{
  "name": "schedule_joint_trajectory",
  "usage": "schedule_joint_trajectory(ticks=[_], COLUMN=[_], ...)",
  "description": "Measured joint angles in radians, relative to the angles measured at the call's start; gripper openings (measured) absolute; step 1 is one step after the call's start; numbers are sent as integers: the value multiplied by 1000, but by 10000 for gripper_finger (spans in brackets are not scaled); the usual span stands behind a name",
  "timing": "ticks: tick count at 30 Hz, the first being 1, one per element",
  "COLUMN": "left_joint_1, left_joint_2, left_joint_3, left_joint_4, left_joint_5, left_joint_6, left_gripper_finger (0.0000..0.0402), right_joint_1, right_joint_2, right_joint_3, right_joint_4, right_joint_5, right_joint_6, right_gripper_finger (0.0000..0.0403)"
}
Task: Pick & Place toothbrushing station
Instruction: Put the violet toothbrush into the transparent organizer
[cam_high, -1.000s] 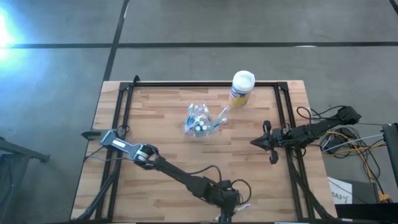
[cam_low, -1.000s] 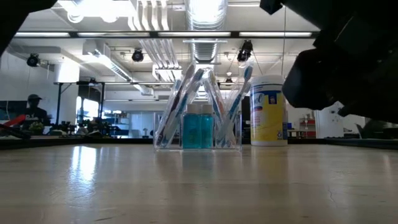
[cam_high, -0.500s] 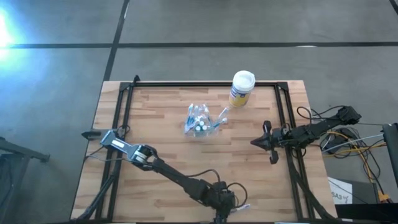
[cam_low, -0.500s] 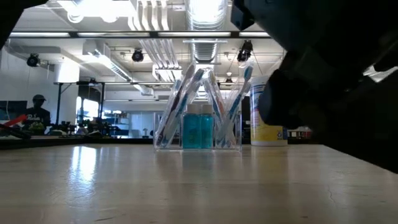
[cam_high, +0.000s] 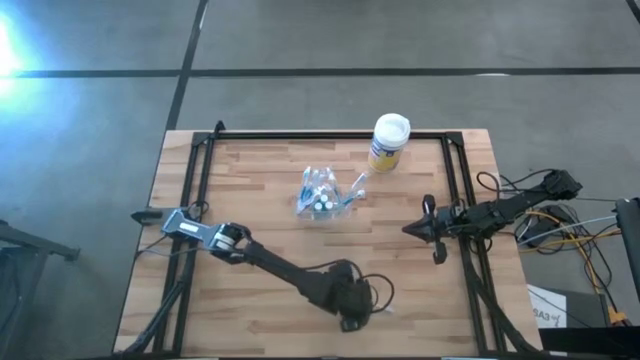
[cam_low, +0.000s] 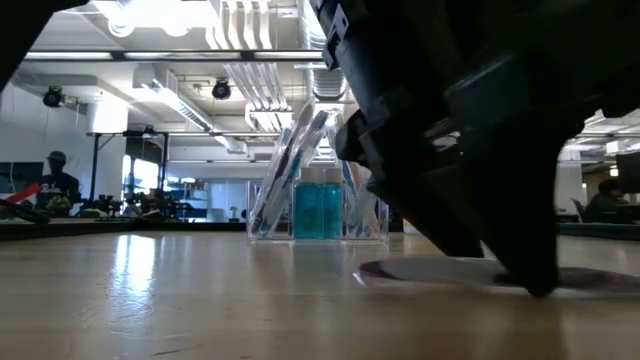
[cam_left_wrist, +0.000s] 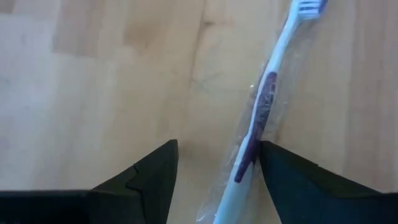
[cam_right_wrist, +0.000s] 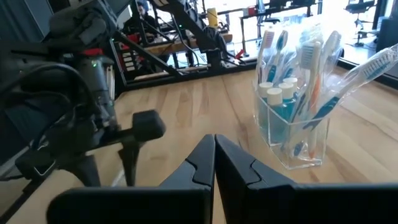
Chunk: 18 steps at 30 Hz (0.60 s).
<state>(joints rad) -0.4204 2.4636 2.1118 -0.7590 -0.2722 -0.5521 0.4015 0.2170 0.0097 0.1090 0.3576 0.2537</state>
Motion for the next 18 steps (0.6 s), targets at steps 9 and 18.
schedule_joint_trajectory(ticks=[9,18], left_joint_1=[2,42], left_joint_2=[-73,-65], left_joint_3=[15,-19], left_joint_4=[15,29], left_joint_5=[22,160], left_joint_6=[194,218], left_gripper_finger=[229,229], right_joint_1=[0,0], right_joint_2=[1,1], right_joint_3=[-1,-1], right_joint_4=[1,6], right_joint_5=[0,0], right_joint_6=[-2,-2], right_gripper_finger=[8,8])
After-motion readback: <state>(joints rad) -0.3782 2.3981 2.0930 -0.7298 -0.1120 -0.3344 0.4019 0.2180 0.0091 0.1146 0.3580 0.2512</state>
